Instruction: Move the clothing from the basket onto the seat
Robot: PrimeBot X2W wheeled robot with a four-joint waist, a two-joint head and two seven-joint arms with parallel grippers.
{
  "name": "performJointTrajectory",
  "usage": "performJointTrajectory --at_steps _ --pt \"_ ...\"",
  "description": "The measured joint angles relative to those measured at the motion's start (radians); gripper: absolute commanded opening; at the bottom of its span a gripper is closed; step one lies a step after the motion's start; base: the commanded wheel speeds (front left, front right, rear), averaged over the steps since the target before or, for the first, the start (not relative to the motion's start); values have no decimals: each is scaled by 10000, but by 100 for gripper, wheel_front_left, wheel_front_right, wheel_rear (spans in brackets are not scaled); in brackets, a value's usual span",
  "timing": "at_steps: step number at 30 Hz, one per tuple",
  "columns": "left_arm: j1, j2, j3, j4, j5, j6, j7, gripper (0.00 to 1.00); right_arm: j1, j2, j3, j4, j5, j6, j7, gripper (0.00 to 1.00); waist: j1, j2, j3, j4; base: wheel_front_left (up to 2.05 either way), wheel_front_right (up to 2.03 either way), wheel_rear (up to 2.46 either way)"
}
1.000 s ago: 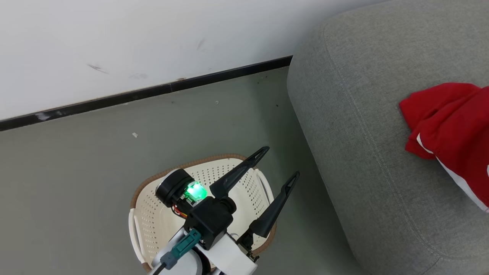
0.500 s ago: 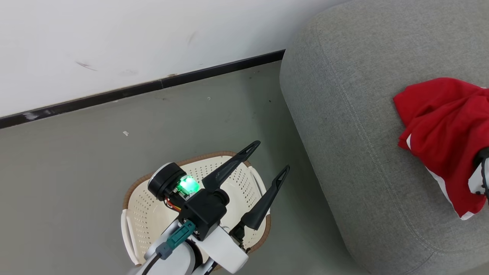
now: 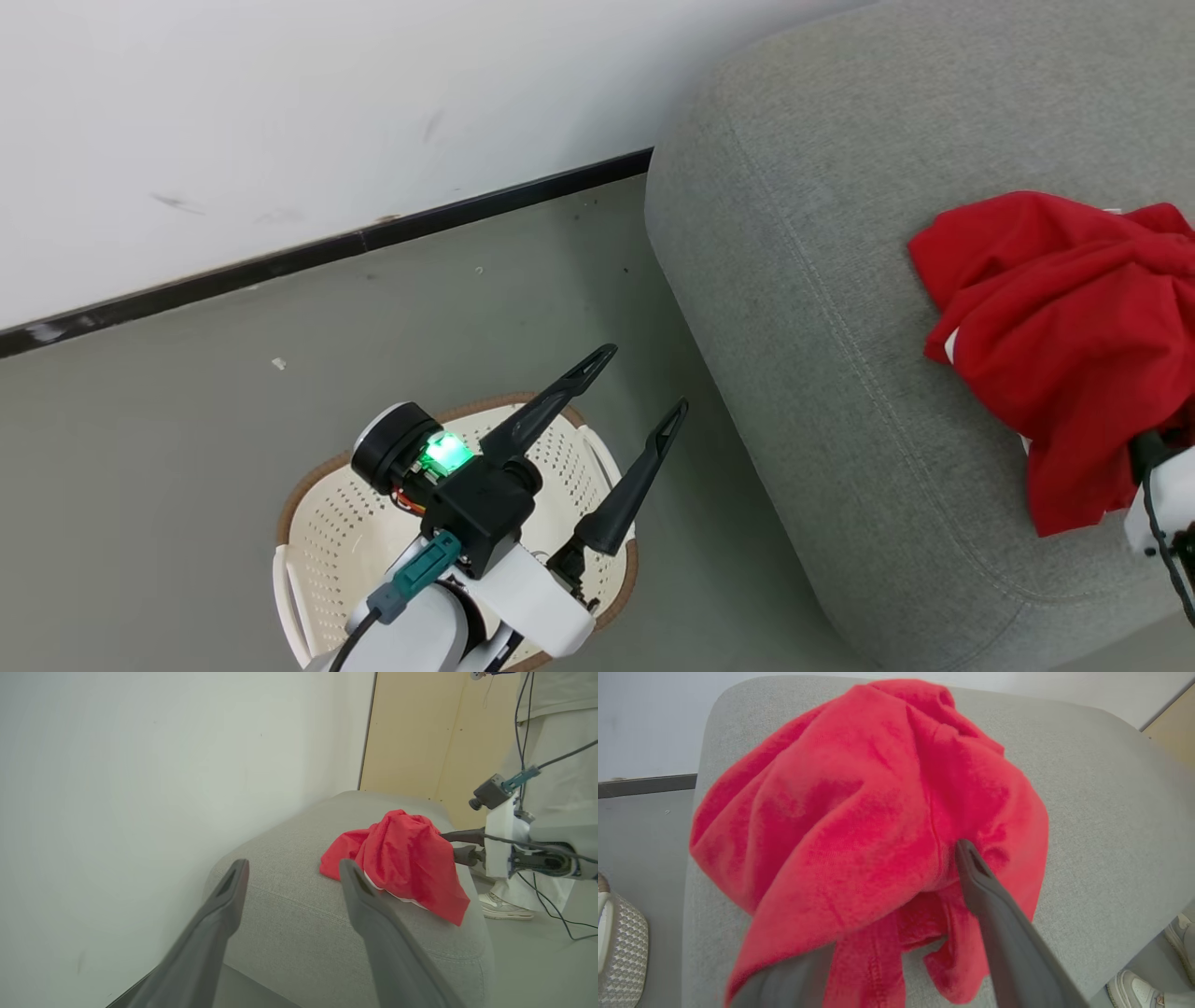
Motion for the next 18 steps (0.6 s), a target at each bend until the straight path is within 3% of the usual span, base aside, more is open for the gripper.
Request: performJointTrajectory --at_steps 18 --pt "358 48 637 355 -280 219 -322 100 1258 -514 698 -1891 474 0 178 100 0 0 -421 -691 0 0 0"
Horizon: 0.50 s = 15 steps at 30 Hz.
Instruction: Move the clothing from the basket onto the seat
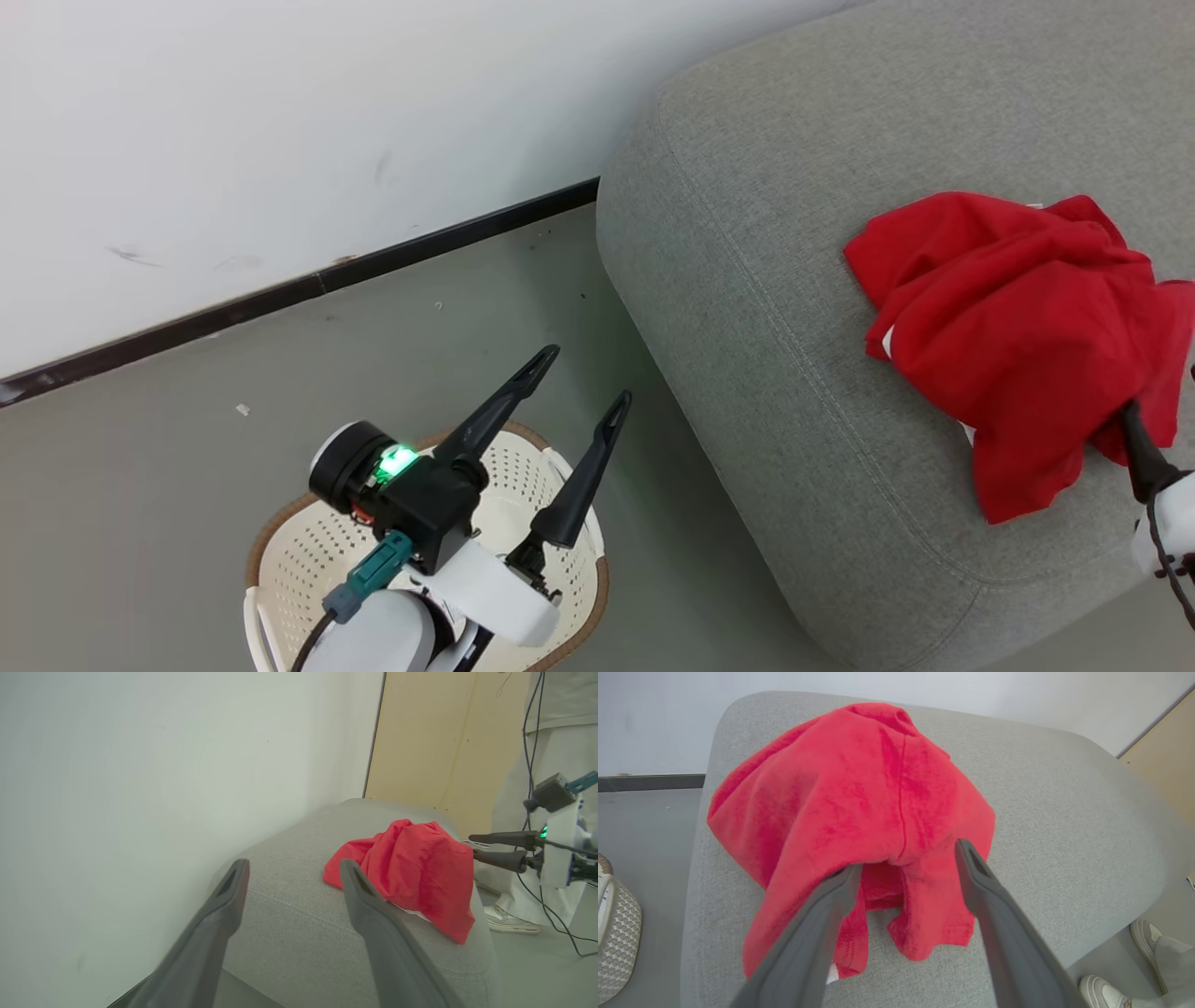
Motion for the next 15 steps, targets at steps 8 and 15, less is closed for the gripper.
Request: performJointTrajectory --at_steps 8,15 --pt "388 107 493 73 -261 240 -182 100 429 -334 370 -1266 148 0 543 100 0 0 -256 -173 0 0 0" --pt "765 286 918 119 -424 424 -347 100 663 -589 652 -2416 460 0 997 100 0 0 -577 -230 0 0 0"
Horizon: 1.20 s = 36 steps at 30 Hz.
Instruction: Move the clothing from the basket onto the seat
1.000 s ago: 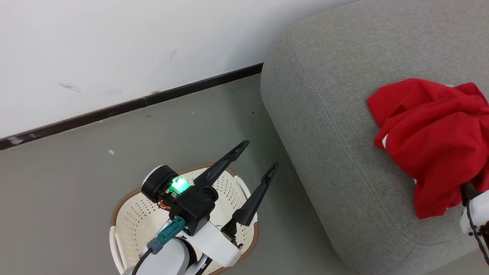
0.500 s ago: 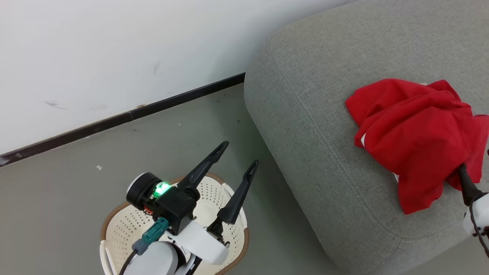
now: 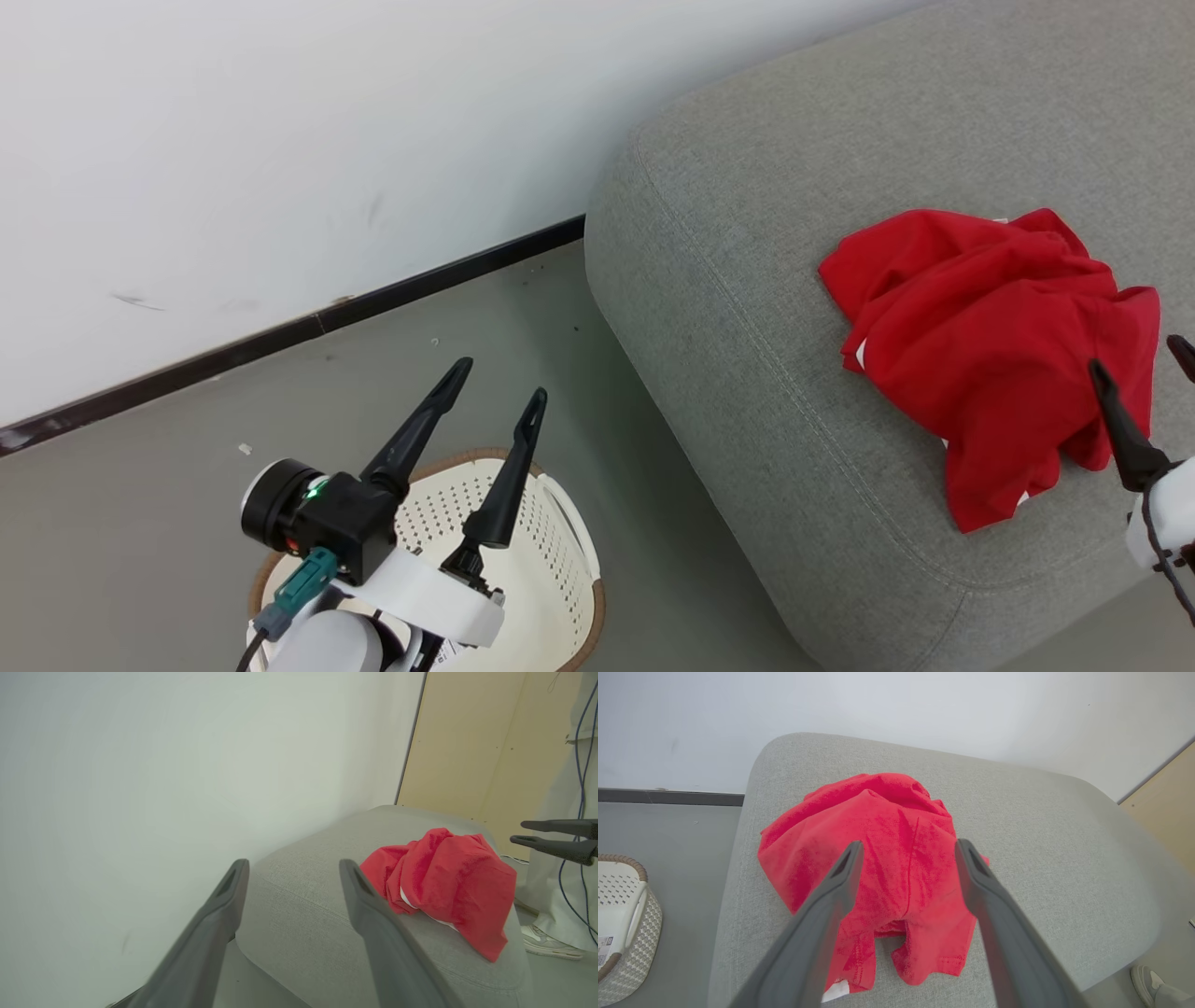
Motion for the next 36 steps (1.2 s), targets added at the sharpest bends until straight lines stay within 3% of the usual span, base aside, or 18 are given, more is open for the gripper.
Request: performJointTrajectory --at_steps 10,22,36 --pt "390 0 662 54 -98 545 -100 100 115 104 1035 -982 290 0 267 100 0 0 -346 321 0 0 0" --pt "1212 253 1822 320 75 1632 -192 100 -110 1252 1919 -1254 297 0 117 100 0 0 -656 1179 0 0 0" --pt "2008 368 2500 585 102 2278 -267 100 -67 2295 1900 -1037 -8 0 -397 100 0 0 -1084 2276 0 0 0"
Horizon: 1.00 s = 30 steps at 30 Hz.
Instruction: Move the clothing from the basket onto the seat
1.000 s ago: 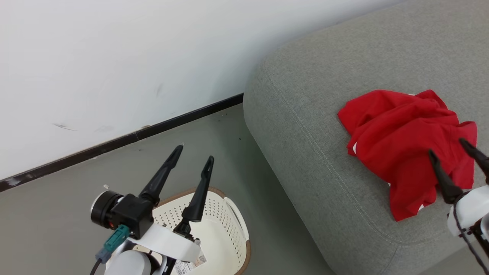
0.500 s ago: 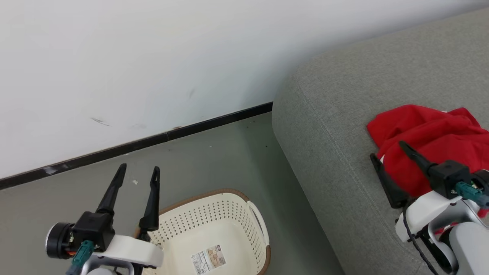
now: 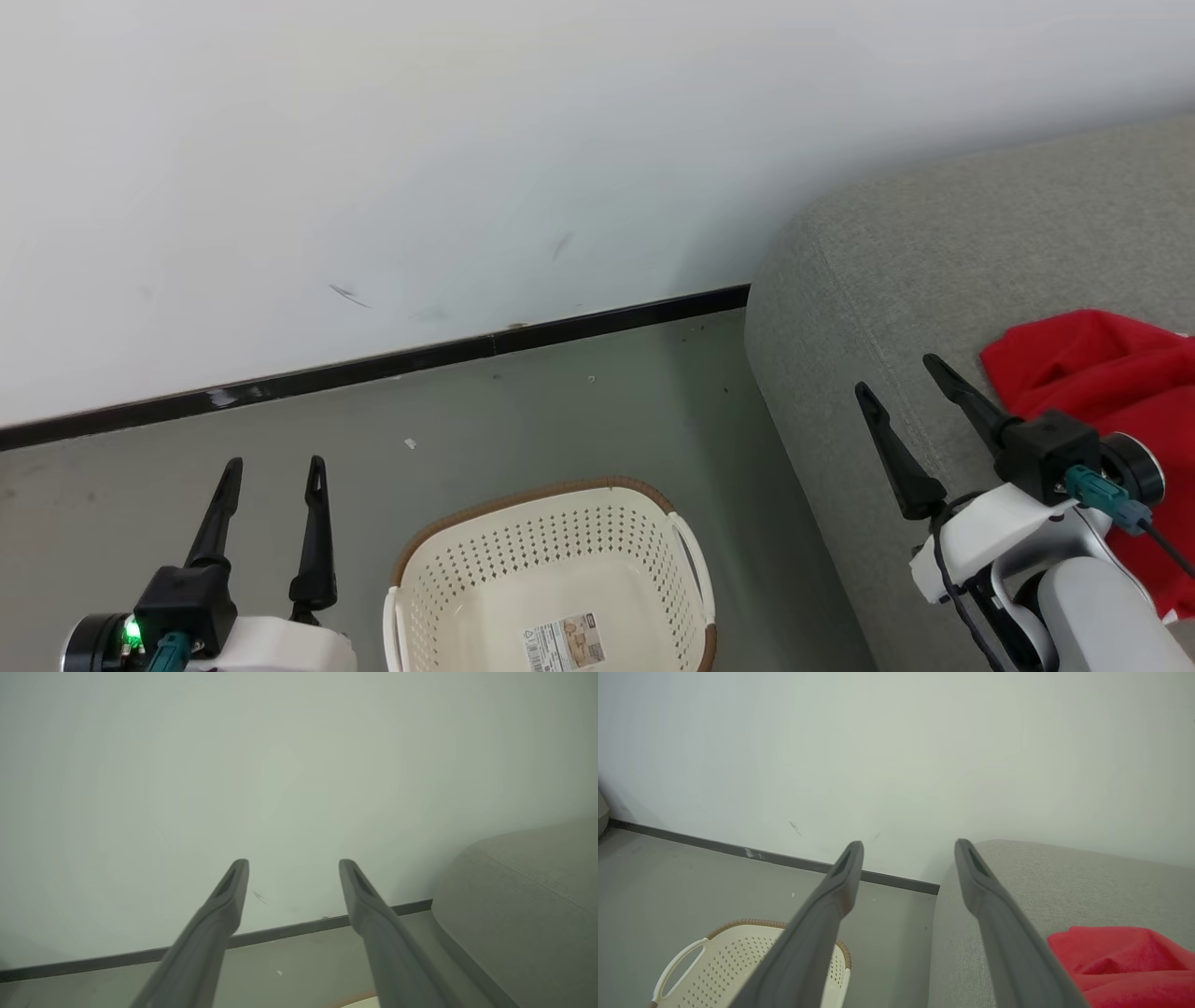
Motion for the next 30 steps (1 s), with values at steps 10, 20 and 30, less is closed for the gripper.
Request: performJointTrajectory --at_steps 10,20,30 --pt "405 -10 184 38 -6 86 -2 100 556 629 -610 157 -552 -2 -290 100 0 0 -466 774 0 0 0" --pt "528 -21 6 186 -2 -8 -13 100 1274 1156 -1331 128 -997 -2 -512 100 0 0 -856 1281 0 0 0" --pt "567 -23 -65 483 -17 -180 -13 100 1872 1296 -1666 54 -1143 -2 -600 100 0 0 -1085 1475 0 0 0"
